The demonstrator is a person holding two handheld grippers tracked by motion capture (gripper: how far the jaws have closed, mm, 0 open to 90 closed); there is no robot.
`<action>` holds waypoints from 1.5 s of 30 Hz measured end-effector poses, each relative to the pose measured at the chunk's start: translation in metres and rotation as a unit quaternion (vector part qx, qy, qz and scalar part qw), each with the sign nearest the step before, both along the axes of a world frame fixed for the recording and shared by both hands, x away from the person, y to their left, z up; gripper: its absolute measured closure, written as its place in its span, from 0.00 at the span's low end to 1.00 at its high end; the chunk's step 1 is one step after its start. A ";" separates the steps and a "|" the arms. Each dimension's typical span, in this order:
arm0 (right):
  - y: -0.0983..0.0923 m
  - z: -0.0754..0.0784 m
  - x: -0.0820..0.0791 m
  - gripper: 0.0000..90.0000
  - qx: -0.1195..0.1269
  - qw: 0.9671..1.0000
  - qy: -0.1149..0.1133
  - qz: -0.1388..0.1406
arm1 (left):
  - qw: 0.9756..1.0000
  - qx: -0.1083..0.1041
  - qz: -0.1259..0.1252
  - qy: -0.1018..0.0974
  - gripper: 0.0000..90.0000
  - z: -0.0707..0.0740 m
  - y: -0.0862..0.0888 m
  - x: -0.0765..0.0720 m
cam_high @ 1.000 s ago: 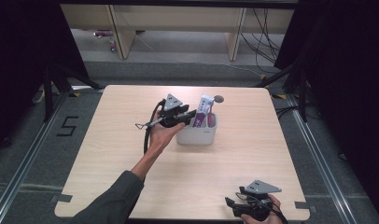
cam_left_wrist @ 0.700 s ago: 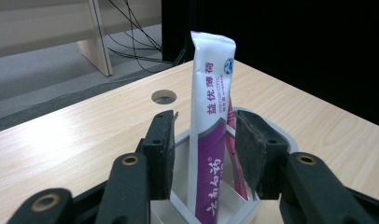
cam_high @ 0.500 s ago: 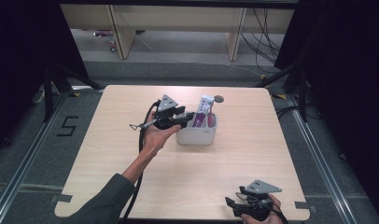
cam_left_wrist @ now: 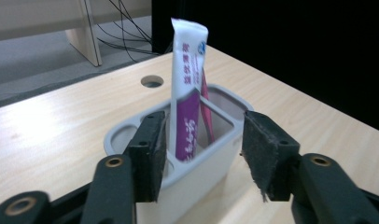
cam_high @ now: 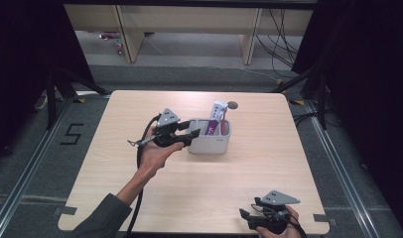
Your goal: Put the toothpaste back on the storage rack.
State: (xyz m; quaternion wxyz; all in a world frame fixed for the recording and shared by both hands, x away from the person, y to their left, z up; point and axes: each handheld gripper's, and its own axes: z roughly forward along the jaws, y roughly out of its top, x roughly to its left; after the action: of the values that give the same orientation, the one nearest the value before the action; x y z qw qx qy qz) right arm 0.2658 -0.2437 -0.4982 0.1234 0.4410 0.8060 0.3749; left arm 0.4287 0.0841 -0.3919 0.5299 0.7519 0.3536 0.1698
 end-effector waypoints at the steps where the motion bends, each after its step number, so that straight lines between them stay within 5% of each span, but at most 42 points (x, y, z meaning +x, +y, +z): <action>1: 0.000 0.000 0.000 0.34 0.001 1.000 0.003 -0.004 | 1.000 0.003 -0.004 0.006 0.49 -0.001 0.005 -0.005; 12: -0.002 -0.001 0.001 0.34 -0.004 1.000 -0.005 0.001 | 1.000 0.003 -0.007 0.015 0.33 -0.004 0.033 -0.030; 21: 0.000 -0.001 -0.002 0.34 0.001 1.000 0.012 -0.016 | 0.999 0.007 -0.016 0.030 0.22 -0.013 0.049 -0.046; 22: -0.001 -0.001 0.000 0.34 -0.008 1.000 0.000 -0.008 | 0.999 0.004 -0.019 0.029 0.22 -0.014 0.050 -0.047; 45: 0.003 -0.002 0.000 0.34 -0.006 1.000 0.008 -0.008 | 0.999 0.004 -0.035 0.028 0.19 -0.041 0.065 -0.087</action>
State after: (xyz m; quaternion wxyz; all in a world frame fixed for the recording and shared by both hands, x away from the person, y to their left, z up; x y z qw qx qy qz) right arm 0.2654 -0.2407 -0.5001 0.1222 0.4498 0.8057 0.3656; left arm 0.3422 0.1490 -0.4331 0.5222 0.7705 0.3412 0.1312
